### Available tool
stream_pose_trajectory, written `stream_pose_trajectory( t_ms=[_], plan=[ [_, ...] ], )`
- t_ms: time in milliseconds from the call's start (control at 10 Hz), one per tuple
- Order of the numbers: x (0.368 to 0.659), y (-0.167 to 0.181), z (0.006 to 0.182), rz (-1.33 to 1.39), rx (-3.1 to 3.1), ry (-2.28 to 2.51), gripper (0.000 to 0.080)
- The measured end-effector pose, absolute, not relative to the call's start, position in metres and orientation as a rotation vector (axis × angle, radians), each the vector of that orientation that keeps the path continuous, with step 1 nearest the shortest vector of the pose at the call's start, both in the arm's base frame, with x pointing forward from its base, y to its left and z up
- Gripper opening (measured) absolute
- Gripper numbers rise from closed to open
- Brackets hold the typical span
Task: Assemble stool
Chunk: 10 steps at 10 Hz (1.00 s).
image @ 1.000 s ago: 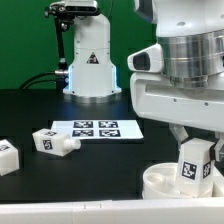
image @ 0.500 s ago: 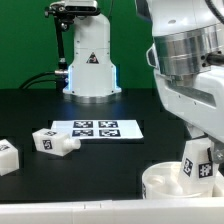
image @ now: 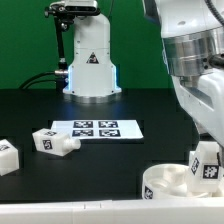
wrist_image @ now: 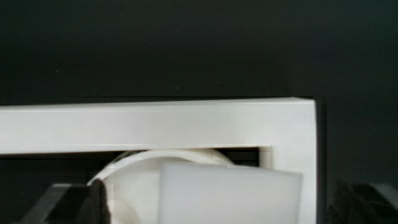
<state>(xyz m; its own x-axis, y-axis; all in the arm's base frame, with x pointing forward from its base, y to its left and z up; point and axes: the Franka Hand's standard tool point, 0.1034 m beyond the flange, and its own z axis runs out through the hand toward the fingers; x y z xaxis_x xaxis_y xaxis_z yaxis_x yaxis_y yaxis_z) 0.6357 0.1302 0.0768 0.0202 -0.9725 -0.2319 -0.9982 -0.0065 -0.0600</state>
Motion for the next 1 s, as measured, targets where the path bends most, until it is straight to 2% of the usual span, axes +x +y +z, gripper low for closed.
stream_pose_trajectory(
  t_ms=[100,300,400,700,1000],
  plan=[
    [0.634,0.132,0.079,0.208,-2.162,1.985,0.0635],
    [0.634,0.14,0.095,0.224,-2.562,1.482,0.0649],
    [0.638,0.142,0.099,0.181,-2.544,1.473,0.0649],
    [0.637,0.139,0.097,0.139,-2.729,1.079,0.0649],
    [0.638,0.132,0.098,0.016,-2.966,0.314,0.0649]
  ],
)
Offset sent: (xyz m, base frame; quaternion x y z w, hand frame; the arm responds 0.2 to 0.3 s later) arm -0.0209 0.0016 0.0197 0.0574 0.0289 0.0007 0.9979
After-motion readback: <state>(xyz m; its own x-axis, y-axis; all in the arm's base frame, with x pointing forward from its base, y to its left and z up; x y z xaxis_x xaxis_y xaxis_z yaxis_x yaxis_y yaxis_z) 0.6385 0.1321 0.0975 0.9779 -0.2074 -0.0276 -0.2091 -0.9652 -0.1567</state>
